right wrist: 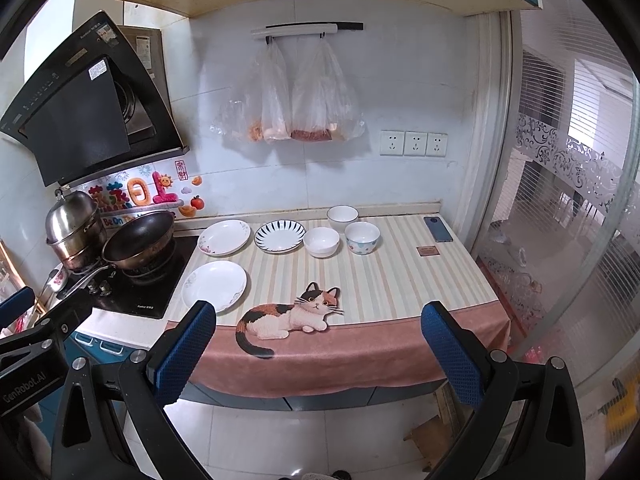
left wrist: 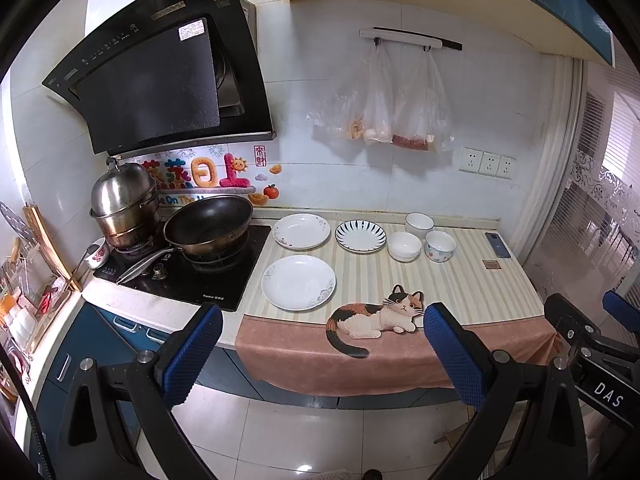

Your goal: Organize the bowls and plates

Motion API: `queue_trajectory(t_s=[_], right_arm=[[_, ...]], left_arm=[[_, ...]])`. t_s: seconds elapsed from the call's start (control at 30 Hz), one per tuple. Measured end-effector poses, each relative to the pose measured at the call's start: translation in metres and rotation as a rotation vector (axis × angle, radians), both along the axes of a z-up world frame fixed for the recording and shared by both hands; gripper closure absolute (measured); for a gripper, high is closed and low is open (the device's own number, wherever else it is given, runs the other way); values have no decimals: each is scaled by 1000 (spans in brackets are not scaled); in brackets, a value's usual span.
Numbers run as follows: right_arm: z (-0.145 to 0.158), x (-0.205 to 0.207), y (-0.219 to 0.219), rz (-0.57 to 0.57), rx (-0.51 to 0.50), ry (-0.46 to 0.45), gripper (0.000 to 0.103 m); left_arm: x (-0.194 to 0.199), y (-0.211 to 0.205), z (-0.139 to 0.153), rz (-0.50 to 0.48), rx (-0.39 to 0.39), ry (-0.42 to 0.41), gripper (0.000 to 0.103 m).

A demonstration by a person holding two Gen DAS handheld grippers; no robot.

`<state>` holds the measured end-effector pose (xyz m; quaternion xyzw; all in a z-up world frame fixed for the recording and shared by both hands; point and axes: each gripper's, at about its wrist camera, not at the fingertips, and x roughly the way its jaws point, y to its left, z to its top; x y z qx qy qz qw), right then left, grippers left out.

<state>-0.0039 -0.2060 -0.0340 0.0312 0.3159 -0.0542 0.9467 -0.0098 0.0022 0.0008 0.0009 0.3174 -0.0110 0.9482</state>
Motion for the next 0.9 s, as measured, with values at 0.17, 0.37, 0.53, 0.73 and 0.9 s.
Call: queue_trajectory(t_s=[0.17,0.37,0.53,0.73,0.9], right_arm=[[-1,2,2,-1,-3,-2,0],[-2,1,1,0,3,-1,0],[-7,5,1,12,52,0,0],[-36,28,1,139,218,2,0],[-82,65,15,155,248,113,0]], left_arm=[[0,1,0,2,-2,-1,0],[0,1,-1,-2,-4,1,0],[10,6,-5,-8,1,18,0],[40,40,-21,50,6,11,0],[78,71,-50,115,18,32,0]])
